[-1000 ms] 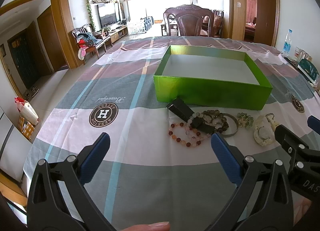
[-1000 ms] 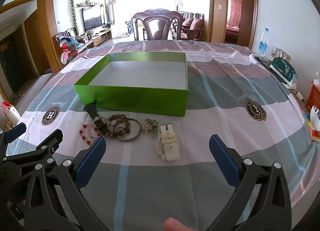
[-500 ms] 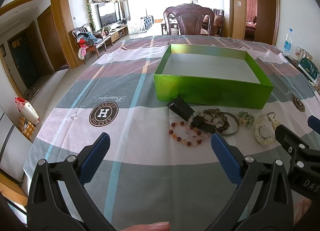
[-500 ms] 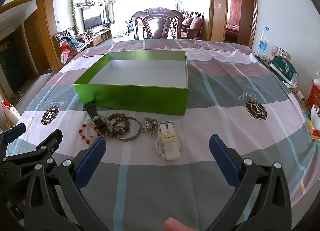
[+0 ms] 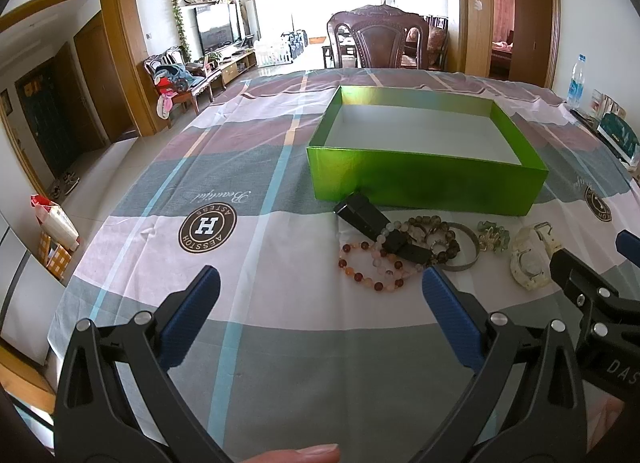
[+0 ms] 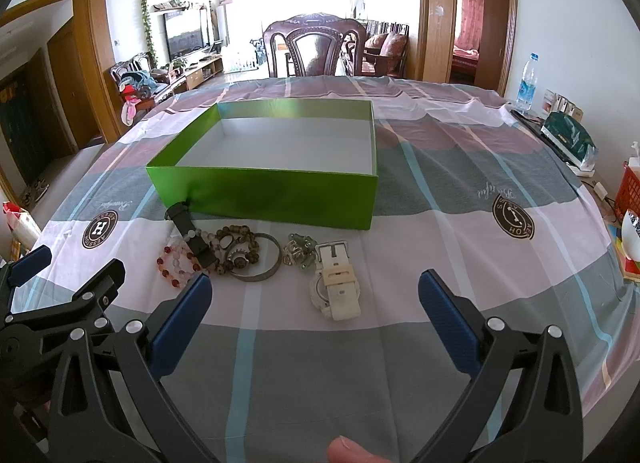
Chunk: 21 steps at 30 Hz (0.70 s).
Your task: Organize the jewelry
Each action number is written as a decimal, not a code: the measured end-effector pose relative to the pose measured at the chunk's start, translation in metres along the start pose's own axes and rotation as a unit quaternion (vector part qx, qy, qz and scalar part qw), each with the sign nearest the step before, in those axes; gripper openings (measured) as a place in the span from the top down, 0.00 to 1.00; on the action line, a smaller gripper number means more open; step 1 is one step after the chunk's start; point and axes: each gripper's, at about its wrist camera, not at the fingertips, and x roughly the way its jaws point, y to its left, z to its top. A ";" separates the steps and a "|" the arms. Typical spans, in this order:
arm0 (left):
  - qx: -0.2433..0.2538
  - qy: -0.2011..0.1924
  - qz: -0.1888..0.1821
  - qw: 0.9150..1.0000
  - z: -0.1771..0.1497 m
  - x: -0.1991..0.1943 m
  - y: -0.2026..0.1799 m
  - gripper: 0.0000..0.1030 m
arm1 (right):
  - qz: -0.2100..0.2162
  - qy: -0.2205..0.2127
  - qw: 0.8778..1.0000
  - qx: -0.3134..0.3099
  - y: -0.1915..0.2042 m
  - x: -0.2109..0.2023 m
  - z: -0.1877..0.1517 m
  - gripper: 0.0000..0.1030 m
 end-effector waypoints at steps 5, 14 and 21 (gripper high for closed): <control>0.001 0.000 0.000 1.000 0.001 0.000 0.000 0.03 | 0.000 0.000 1.000 0.000 0.000 0.001 -0.002 0.02; 0.002 0.001 0.000 1.000 -0.001 0.001 -0.001 0.03 | -0.001 0.002 1.000 0.001 -0.001 0.003 -0.005 0.02; 0.002 0.002 0.001 1.000 0.000 0.001 -0.001 0.03 | 0.000 0.003 1.000 0.001 -0.002 0.003 -0.005 0.02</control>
